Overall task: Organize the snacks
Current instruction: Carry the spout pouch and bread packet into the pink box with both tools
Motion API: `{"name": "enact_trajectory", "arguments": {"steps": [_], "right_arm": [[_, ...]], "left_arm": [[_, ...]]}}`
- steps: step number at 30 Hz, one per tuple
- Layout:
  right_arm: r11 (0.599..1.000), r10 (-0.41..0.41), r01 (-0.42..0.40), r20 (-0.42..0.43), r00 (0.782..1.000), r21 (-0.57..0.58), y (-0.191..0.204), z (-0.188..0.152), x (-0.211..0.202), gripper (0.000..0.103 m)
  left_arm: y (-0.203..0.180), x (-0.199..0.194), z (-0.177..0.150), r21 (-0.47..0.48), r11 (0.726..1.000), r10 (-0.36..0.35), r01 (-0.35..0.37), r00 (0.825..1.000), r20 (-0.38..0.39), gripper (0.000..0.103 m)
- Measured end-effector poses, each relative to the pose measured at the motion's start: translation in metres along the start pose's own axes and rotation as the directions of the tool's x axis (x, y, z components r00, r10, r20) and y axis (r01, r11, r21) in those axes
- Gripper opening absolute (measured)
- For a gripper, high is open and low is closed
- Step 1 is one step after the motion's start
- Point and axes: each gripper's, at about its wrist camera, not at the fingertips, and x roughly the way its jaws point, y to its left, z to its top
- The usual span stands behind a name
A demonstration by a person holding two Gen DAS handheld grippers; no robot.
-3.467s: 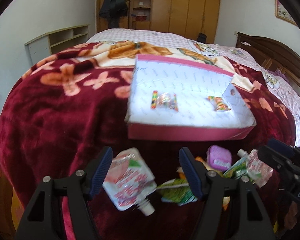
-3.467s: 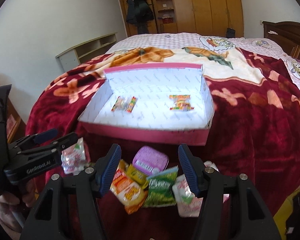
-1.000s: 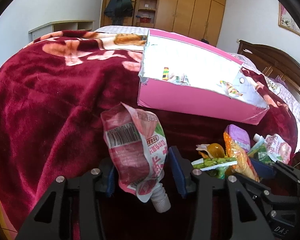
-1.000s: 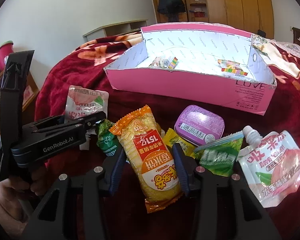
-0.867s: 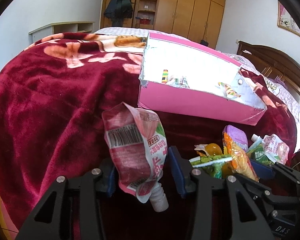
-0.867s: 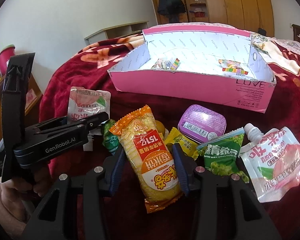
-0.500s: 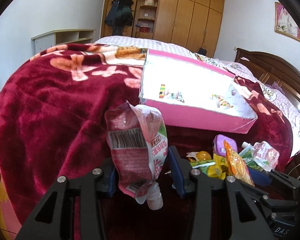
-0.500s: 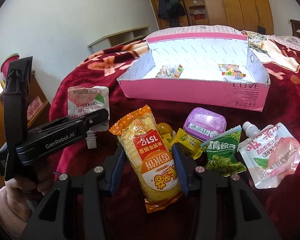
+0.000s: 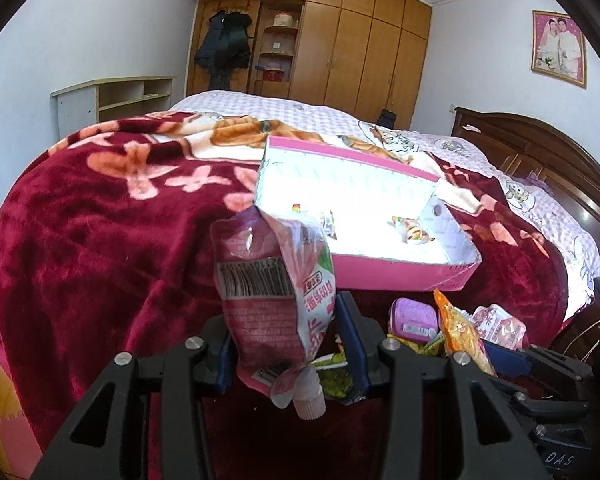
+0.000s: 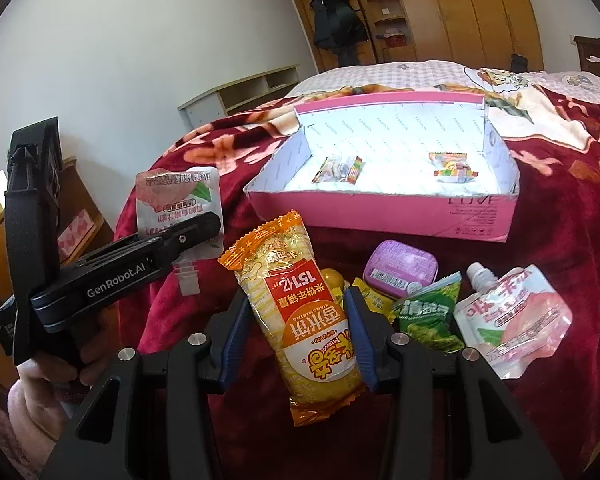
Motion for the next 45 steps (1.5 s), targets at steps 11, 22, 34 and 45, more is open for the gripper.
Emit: {"name": "enact_trajectory", "arguments": {"steps": [11, 22, 34, 45], "right_arm": [[0.999, -0.033, 0.033, -0.001, 0.999, -0.005, -0.01, 0.018, -0.009, 0.047], [0.995, -0.096, 0.097, 0.031, 0.995, -0.032, -0.026, 0.059, -0.012, 0.047], [0.982, -0.183, 0.184, 0.056, 0.982, -0.028, -0.059, 0.109, 0.01, 0.047], [0.985, -0.171, 0.169, -0.061, 0.983, -0.035, -0.083, 0.123, 0.063, 0.047]], "left_arm": [[-0.015, 0.013, 0.029, 0.049, 0.999, -0.018, 0.017, 1.0, 0.022, 0.047], [-0.034, 0.034, 0.066, 0.107, 0.994, -0.028, 0.023, 0.998, 0.048, 0.047], [-0.038, 0.085, 0.089, 0.125, 0.992, -0.009, 0.008, 1.0, 0.011, 0.047], [-0.027, 0.132, 0.082, 0.104, 0.995, 0.011, -0.001, 0.995, -0.097, 0.047]]}}
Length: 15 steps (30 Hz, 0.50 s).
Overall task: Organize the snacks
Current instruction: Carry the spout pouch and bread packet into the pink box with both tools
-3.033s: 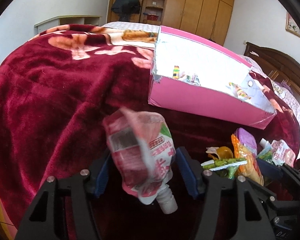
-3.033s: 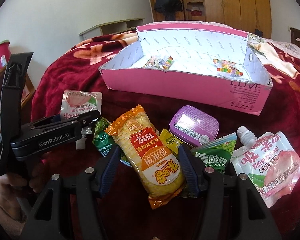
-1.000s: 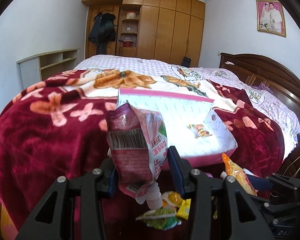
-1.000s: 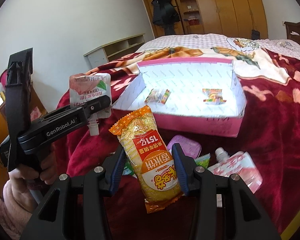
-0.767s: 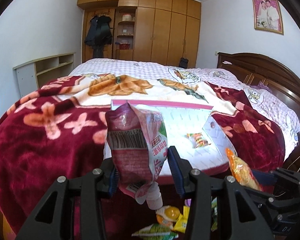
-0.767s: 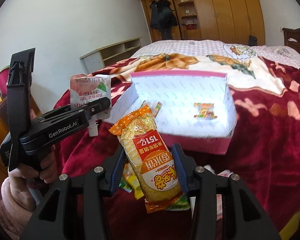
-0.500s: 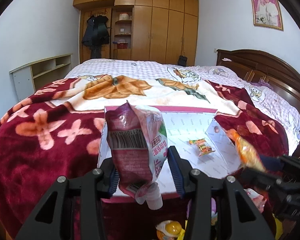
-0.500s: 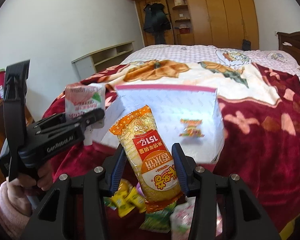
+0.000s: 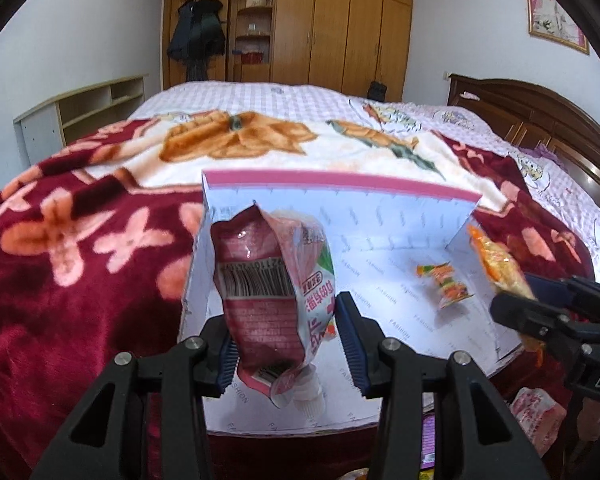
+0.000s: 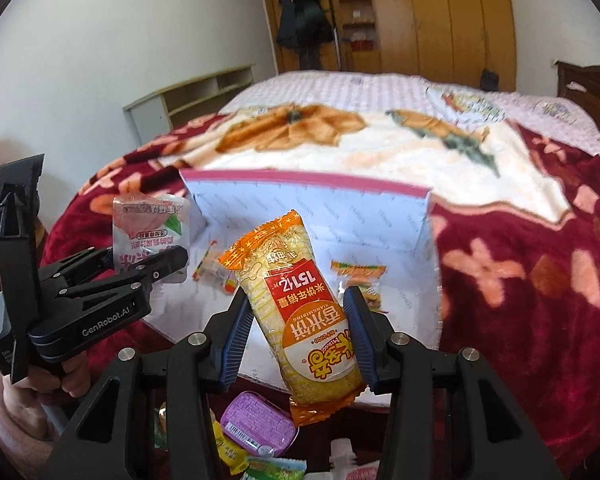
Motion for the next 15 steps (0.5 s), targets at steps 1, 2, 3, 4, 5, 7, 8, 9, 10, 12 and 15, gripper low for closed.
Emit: {"name": "enact_trajectory", "arguments": {"steps": [1, 2, 3, 4, 5, 7, 8, 9, 10, 12, 15], "right_arm": [[1.0, 0.004, -0.004, -0.015, 1.0, 0.0, -0.001, 0.0, 0.006, 0.047], [1.0, 0.006, -0.006, -0.027, 1.0, -0.001, -0.001, -0.001, 0.01, 0.047], [1.0, 0.006, -0.006, -0.038, 0.999, -0.001, -0.001, -0.001, 0.014, 0.047], [1.0, 0.006, -0.006, -0.049, 0.999, -0.002, -0.001, -0.001, 0.019, 0.047], [1.0, 0.006, -0.006, -0.06, 0.998, -0.002, -0.002, -0.001, 0.023, 0.047], [1.0, 0.003, -0.003, -0.071, 0.997, 0.0, -0.004, -0.001, 0.03, 0.047], [1.0, 0.0, 0.0, -0.077, 0.997, 0.001, -0.006, -0.001, 0.034, 0.047], [1.0, -0.002, 0.002, -0.079, 0.997, 0.001, -0.006, -0.001, 0.036, 0.047], [1.0, -0.008, 0.008, -0.084, 0.996, 0.0, -0.007, -0.002, 0.038, 0.047], [1.0, -0.021, 0.021, -0.089, 0.996, -0.006, -0.008, -0.001, 0.043, 0.047], [0.999, -0.044, 0.043, -0.099, 0.994, -0.009, -0.012, -0.002, 0.05, 0.047]], "left_arm": [[0.0, 0.002, -0.001, 0.001, 1.0, 0.0, 0.0, 1.0, -0.008, 0.047], [0.0, 0.006, -0.003, 0.004, 1.0, 0.001, -0.001, 1.0, -0.019, 0.047], [0.0, 0.009, -0.004, 0.007, 1.0, 0.004, -0.004, 1.0, -0.026, 0.047], [-0.001, 0.012, -0.005, 0.008, 1.0, 0.006, -0.006, 0.999, -0.033, 0.047], [-0.001, 0.016, -0.006, 0.011, 1.0, 0.008, -0.008, 0.999, -0.044, 0.047], [-0.001, 0.021, -0.007, 0.013, 1.0, 0.015, -0.014, 0.998, -0.055, 0.047], [0.0, 0.024, -0.008, 0.012, 1.0, 0.019, -0.018, 0.998, -0.062, 0.047], [0.0, 0.027, -0.008, 0.011, 1.0, 0.022, -0.022, 0.998, -0.067, 0.047], [0.001, 0.03, -0.009, 0.01, 1.0, 0.026, -0.025, 0.997, -0.072, 0.047], [0.002, 0.037, -0.009, 0.005, 0.999, 0.036, -0.035, 0.996, -0.085, 0.047], [0.003, 0.039, -0.009, 0.008, 0.999, 0.042, -0.042, 0.996, -0.077, 0.047]]}}
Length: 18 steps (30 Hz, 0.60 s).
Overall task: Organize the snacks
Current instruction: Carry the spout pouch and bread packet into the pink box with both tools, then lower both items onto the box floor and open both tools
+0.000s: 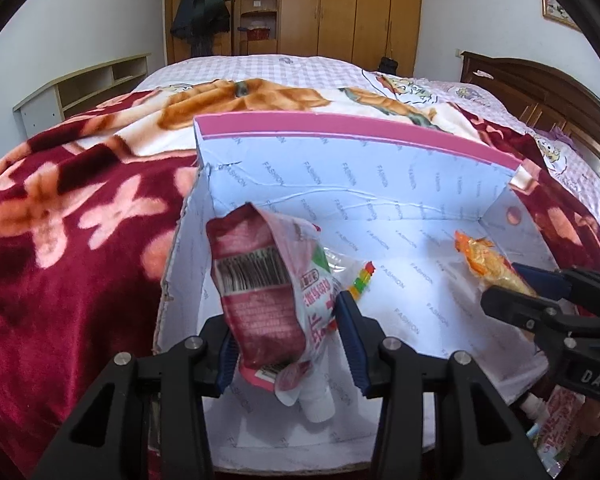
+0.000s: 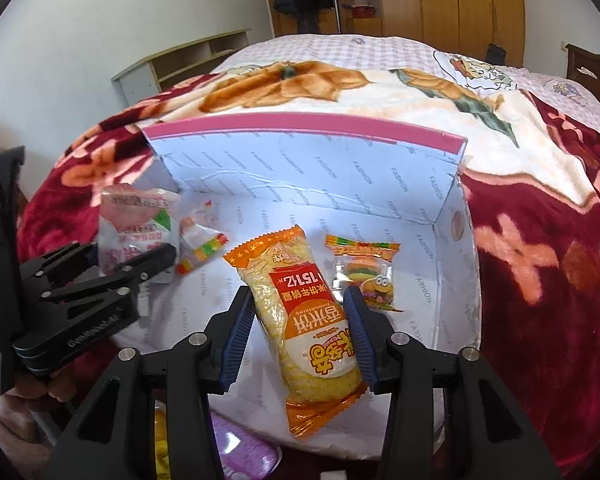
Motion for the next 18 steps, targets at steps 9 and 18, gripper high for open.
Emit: {"name": "enact_trajectory", "arguments": {"steps": [9, 18], "right_arm": [[0.999, -0.034, 0.034, -0.007, 0.999, 0.006, -0.007, 0.001, 0.012, 0.047], [1.0, -0.021, 0.021, -0.013, 1.0, 0.023, -0.007, 0.003, 0.013, 0.047]], "left_arm": [[-0.004, 0.002, 0.001, 0.017, 1.0, 0.012, -0.012, 1.0, 0.012, 0.048], [-0.007, -0.001, -0.001, 0.035, 0.999, -0.012, 0.012, 1.0, 0.009, 0.061]]}}
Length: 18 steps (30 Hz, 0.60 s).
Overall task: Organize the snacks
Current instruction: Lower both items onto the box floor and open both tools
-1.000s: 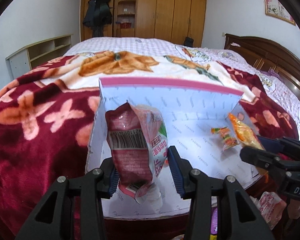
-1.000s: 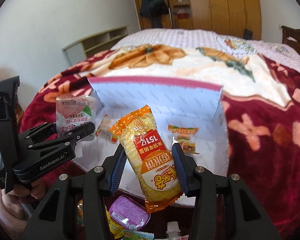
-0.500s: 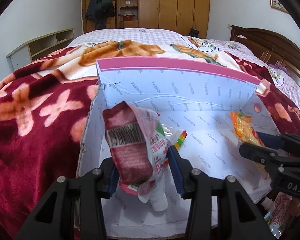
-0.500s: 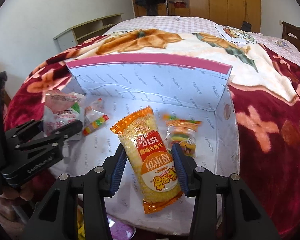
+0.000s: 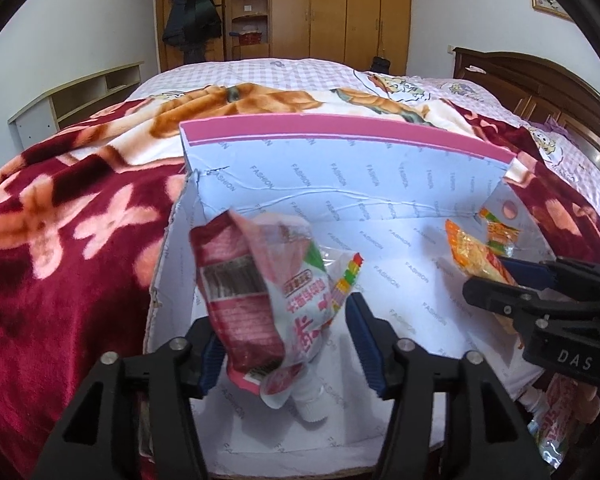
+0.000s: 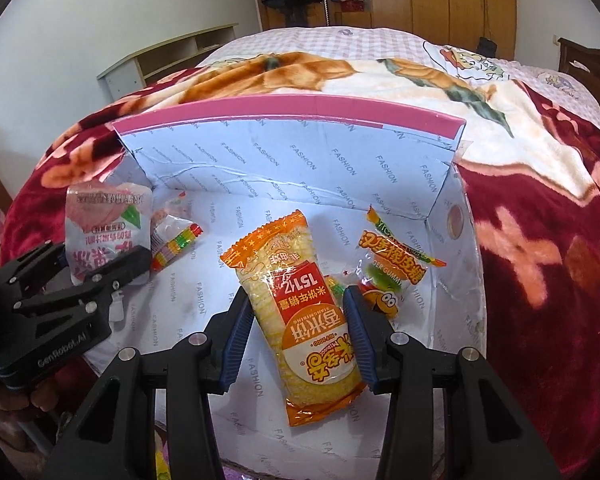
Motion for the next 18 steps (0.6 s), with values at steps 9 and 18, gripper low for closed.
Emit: {"name": "enact_trajectory", "arguments": {"steps": [9, 18], "right_arm": [[1.0, 0.007, -0.007, 0.019, 1.0, 0.002, 0.005, 0.003, -0.01, 0.057], [1.0, 0.016, -0.017, 0.044, 0.999, 0.016, 0.005, 0.001, -0.029, 0.057]], "left_arm": [[0.002, -0.009, -0.001, -0.015, 0.999, -0.03, 0.03, 1.0, 0.002, 0.074], [0.005, -0.032, 0.0, -0.026, 0.999, -0.038, 0.039, 0.999, 0.031, 0.074]]}}
